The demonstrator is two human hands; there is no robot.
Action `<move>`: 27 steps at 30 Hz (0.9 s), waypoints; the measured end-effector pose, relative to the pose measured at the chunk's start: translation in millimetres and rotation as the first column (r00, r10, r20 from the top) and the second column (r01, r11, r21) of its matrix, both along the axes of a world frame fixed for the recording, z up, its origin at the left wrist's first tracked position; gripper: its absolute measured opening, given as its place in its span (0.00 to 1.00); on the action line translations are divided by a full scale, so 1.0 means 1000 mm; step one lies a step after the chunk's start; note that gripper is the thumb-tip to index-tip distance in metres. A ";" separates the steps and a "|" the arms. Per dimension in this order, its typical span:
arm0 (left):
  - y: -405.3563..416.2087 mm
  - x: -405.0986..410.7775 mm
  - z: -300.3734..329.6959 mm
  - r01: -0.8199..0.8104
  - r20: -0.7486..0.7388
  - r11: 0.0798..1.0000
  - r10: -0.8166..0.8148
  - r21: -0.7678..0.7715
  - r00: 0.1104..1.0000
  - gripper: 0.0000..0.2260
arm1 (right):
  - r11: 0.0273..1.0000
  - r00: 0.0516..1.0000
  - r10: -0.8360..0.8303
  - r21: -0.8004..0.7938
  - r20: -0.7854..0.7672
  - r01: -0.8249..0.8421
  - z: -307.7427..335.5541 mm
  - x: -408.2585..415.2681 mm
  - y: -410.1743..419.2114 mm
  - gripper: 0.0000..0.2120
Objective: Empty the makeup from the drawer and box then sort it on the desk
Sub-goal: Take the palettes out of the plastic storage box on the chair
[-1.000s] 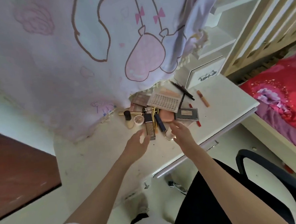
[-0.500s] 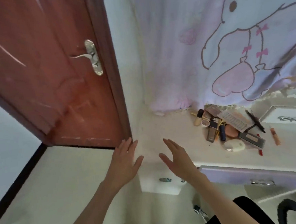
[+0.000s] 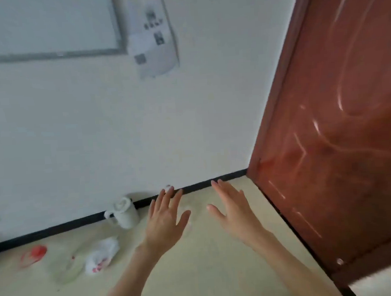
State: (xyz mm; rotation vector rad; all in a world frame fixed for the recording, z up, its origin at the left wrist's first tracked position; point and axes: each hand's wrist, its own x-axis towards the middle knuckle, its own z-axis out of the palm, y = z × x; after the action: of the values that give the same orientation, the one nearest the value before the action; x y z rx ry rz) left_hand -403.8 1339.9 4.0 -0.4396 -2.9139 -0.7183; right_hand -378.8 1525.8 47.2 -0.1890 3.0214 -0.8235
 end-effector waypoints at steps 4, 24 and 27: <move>-0.135 0.016 -0.002 -0.304 -0.010 0.953 0.304 -0.011 0.953 0.32 | 0.944 0.946 0.325 0.071 -0.009 -0.323 0.001 -0.053 -0.131 0.29; -0.514 0.237 0.000 -0.996 -0.058 0.020 0.998 -0.090 0.025 0.35 | 0.057 0.058 0.998 0.141 0.004 -0.988 -0.008 -0.004 -0.682 0.36; -0.540 0.274 0.003 -0.984 -0.023 -0.121 0.993 -0.131 -0.119 0.32 | -0.067 -0.067 0.998 0.146 0.007 -0.987 -0.008 0.030 -0.739 0.34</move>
State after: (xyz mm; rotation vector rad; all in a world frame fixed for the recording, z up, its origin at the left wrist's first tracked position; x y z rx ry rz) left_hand -129.9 800.0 7.1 1.7884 -2.1580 -0.2045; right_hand -348.7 786.8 39.4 -2.1757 1.8010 -0.3554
